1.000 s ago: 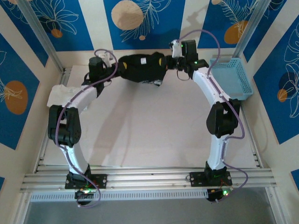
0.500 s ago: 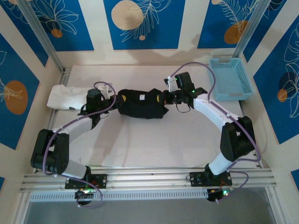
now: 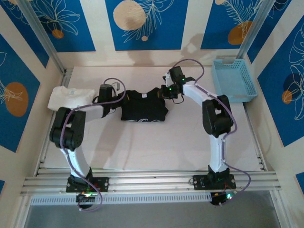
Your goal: Fold the inside-out t-shirt
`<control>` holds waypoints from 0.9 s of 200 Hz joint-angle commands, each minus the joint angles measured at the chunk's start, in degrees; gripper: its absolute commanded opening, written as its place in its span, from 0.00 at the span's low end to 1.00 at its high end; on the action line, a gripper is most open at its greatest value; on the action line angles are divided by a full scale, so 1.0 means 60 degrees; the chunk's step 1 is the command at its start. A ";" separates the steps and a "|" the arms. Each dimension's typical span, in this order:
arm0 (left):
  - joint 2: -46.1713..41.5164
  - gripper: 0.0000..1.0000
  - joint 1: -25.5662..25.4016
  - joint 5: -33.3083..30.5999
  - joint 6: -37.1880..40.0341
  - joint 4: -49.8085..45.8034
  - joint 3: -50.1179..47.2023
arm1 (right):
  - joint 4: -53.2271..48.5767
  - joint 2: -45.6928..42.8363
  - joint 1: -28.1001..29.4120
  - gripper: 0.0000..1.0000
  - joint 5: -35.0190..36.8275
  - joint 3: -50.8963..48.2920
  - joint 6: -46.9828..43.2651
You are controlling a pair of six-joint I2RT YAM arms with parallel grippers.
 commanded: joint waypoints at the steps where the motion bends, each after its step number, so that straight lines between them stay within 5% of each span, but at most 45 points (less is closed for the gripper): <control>1: 0.0656 0.12 0.0210 -0.0560 0.0344 -0.0286 0.0653 | -0.0922 0.1079 -0.0125 0.19 -0.0011 0.1219 0.0149; 36: 0.1343 0.27 0.0429 -0.1171 0.0589 -0.1079 0.1371 | -0.1419 0.1351 -0.0240 0.40 0.0310 0.1842 0.0000; 87: 0.0383 0.59 0.0454 -0.1359 0.0701 -0.1552 0.0770 | -0.0561 -0.0633 -0.0518 0.61 -0.0234 -0.0596 0.0403; 122: -0.0077 0.61 0.0445 -0.0021 0.0297 -0.1296 0.0108 | 0.0241 -0.0975 -0.0464 0.72 -0.1244 -0.1749 0.0948; 180: 0.0693 0.51 0.0429 0.1042 -0.0257 -0.0881 -0.0037 | 0.0254 0.0203 -0.0269 0.73 -0.1774 -0.1047 0.1268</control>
